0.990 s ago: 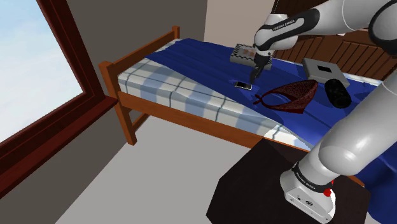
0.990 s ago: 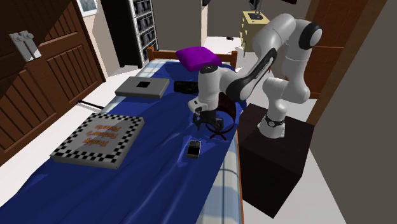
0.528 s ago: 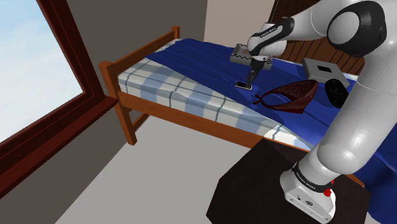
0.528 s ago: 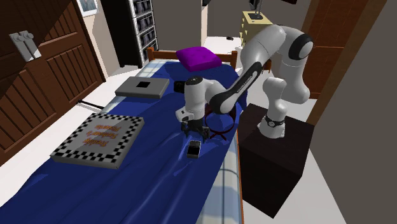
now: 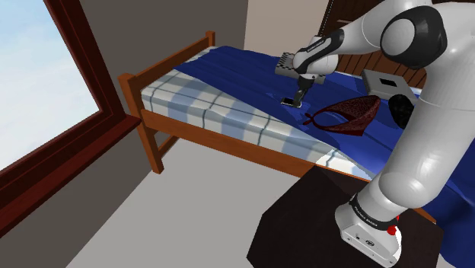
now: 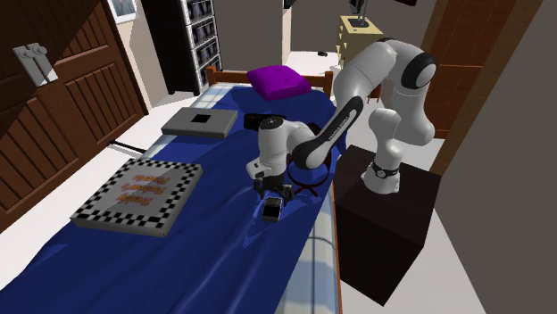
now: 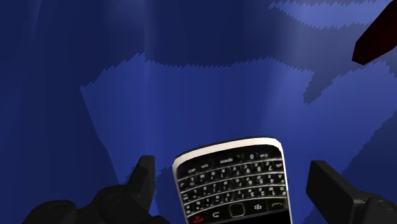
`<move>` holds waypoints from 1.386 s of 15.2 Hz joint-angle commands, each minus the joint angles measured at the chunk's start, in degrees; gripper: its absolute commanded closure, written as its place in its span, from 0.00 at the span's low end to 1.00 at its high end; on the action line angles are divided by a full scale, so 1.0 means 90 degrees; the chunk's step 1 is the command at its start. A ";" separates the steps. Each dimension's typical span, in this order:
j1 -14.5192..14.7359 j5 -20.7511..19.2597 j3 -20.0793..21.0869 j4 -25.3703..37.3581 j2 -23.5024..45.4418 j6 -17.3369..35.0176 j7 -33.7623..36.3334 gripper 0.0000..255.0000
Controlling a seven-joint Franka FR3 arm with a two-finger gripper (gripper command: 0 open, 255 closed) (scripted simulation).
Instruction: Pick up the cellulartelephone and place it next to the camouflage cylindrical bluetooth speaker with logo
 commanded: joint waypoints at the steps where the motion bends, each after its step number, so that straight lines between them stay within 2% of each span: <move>1: -0.0002 0.0007 0.0003 -0.0003 0.0010 0.0014 -0.0005 0.00; 6: -0.0002 0.0007 0.0003 -0.0003 0.0009 0.0013 -0.0004 0.00; 7: -0.0002 0.0007 0.0003 -0.0003 0.0009 0.0013 -0.0004 1.00; 16: -0.0002 0.0007 0.0003 -0.0003 0.0010 0.0014 -0.0005 1.00; 21: 0.0048 -0.0171 -0.0060 0.0118 -0.0262 -0.0350 0.0120 1.00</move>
